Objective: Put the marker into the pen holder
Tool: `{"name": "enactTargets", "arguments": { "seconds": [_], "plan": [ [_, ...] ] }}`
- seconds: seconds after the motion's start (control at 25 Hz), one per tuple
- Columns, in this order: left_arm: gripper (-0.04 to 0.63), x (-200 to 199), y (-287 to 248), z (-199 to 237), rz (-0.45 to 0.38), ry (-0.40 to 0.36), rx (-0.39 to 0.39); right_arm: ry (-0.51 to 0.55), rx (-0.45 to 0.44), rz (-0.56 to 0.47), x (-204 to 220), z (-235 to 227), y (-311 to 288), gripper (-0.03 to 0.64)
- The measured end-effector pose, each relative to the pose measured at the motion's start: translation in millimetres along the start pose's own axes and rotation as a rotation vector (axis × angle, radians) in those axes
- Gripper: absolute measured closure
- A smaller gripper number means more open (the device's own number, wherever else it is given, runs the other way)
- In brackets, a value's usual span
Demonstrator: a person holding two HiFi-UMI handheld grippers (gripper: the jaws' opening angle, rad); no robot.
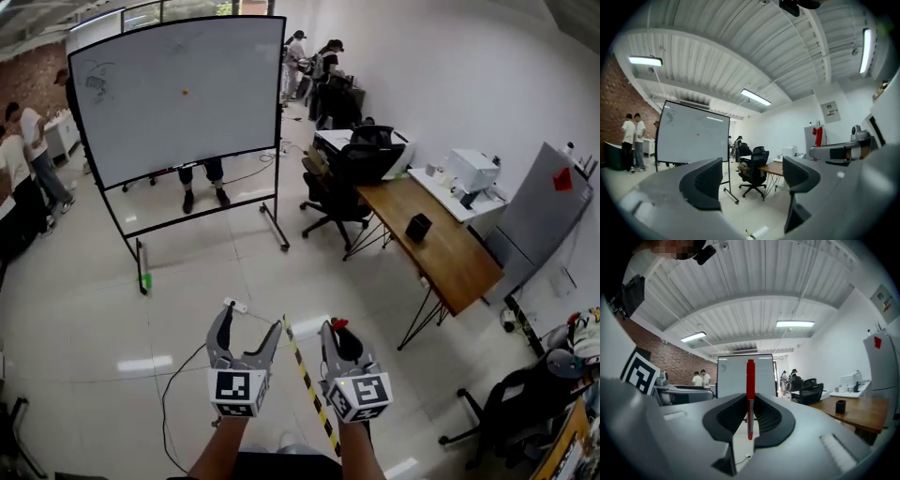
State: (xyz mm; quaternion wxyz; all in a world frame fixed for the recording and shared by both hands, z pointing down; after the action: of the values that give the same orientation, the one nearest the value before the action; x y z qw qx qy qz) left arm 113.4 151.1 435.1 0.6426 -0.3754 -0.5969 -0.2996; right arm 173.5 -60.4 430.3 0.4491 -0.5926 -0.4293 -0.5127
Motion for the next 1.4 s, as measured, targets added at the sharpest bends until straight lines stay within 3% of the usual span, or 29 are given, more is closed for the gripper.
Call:
{"name": "enactTargets", "arguments": {
  "seconds": [0.24,0.48,0.96,1.4],
  "plan": [
    [0.190,7,16,43,0.025,0.016,-0.203,-0.017,-0.202,0.031,7,20,-63,0.566],
    [0.190,11,11,84,0.021,0.033,-0.293,-0.010,-0.299,0.049,13,42,-113,0.566],
    [0.190,-8,-84,196,-0.028,0.031,-0.282,0.029,-0.273,0.021,-11,51,-256,0.566],
    [0.190,-5,-159,289,-0.004,0.060,-0.225,0.056,-0.240,0.052,-21,64,-363,0.566]
  ]
}}
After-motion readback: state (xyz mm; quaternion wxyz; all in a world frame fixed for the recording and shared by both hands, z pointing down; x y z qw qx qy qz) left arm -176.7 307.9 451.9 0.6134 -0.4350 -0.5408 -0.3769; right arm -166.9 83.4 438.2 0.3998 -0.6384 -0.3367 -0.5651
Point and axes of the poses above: the fingertips, and each gripper's own axes: y backward along the fingers, z to its left, x out of its underside, the point moved 10 cm from there along y, backward along the fingers, and after that the axes turned 6 degrees about z, right-handed, at the moved point
